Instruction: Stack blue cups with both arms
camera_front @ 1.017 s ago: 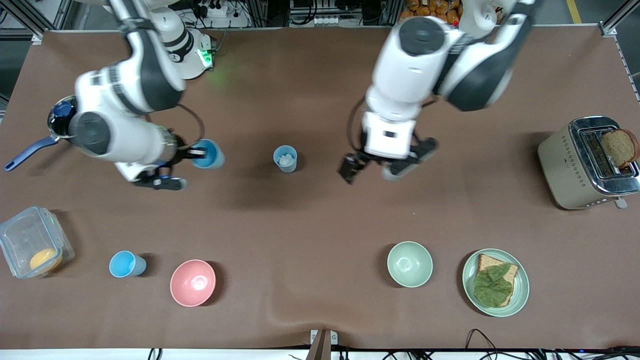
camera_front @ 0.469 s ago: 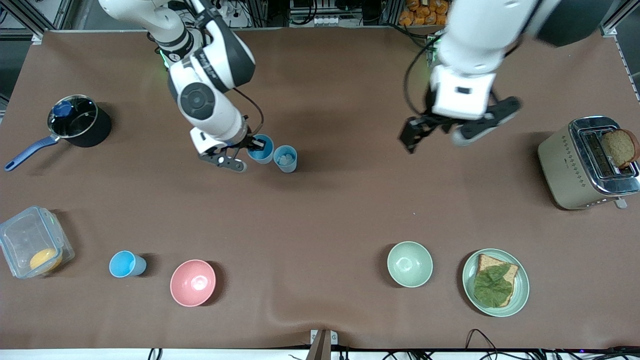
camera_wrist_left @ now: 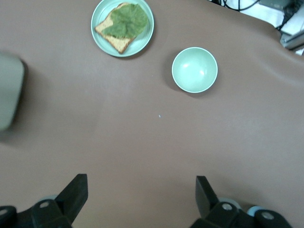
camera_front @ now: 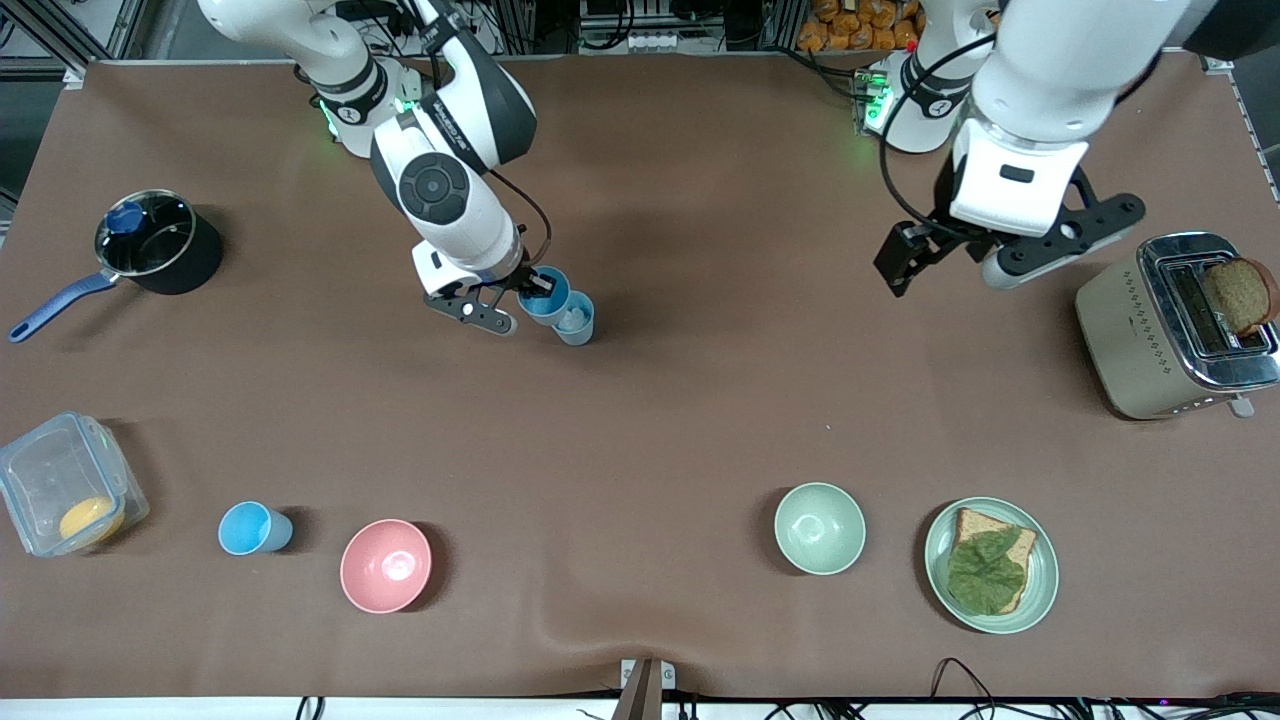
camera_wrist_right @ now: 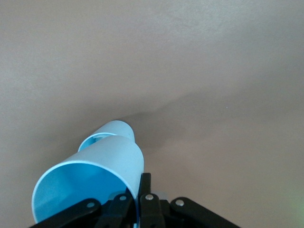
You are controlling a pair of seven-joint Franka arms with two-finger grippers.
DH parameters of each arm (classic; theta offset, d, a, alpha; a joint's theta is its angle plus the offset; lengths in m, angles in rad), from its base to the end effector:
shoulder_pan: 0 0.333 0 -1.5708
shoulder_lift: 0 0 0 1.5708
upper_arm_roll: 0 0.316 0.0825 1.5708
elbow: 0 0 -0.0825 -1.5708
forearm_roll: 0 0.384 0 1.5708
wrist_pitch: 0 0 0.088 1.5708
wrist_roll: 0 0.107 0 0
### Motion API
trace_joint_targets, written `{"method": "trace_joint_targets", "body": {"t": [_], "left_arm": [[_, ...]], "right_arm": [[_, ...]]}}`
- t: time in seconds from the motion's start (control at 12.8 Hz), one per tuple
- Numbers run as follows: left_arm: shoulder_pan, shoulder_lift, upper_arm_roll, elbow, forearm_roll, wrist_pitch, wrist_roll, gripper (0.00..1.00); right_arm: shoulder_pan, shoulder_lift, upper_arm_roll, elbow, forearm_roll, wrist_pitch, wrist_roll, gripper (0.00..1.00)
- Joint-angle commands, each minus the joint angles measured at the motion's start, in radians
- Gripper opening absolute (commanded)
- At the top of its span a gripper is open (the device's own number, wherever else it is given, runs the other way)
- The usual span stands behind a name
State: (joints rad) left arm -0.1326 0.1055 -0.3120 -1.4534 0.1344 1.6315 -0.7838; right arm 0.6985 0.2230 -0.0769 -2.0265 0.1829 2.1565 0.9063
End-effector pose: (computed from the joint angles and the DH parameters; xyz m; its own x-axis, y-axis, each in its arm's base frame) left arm 0.5451 -0.2330 0.6286 0.9358 0.3289 0.1266 0.3337 -0.9425 -0.0176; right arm 0.4659 0.3441 0.3321 0.9125 -0.3771 -0.1586 -0.3819 -0.9242 -0.0001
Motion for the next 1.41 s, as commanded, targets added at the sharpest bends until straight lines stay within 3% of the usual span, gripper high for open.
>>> {"method": "trace_joint_targets", "body": {"t": [0.0,0.31,0.63,0.78,0.86,0.94,1.02,1.33], "left_arm": [[0.089,-0.055,-0.001,-0.027,0.01,-0.018,0.208,1.0],[0.189,-0.102,0.005,-0.059,-0.113,-0.022,0.42,1.0],[0.174,-0.113,0.12,-0.07,-0.108,-0.03,0.556,1.0],[0.2,-0.115,0.137,-0.068,-0.121,-0.03,0.583,1.0],[0.203,-0.116,0.137,-0.068,-0.121,-0.032,0.575,1.0],[0.199,-0.115,0.137,-0.062,-0.119,-0.038,0.568,1.0],[0.202,-0.113,0.13,-0.058,-0.116,-0.038,0.569,1.0],[0.2,-0.11,0.126,-0.058,-0.111,-0.038,0.583,1.0]], "right_arm": [[0.038,0.024,-0.014,-0.003,0.013,0.042,0.048,0.0],[0.07,0.045,-0.015,-0.003,0.013,0.052,0.072,0.0],[0.076,0.062,-0.015,-0.001,0.013,0.065,0.085,0.0],[0.076,0.064,-0.015,0.0,0.012,0.062,0.114,0.04],[0.081,0.062,-0.015,0.003,0.012,0.059,0.115,0.35],[0.082,0.059,-0.015,0.005,0.012,0.055,0.121,0.8],[0.081,0.053,-0.017,0.008,0.012,0.052,0.132,1.0],[-0.009,0.026,-0.026,0.098,-0.005,-0.12,0.076,1.0]]}}
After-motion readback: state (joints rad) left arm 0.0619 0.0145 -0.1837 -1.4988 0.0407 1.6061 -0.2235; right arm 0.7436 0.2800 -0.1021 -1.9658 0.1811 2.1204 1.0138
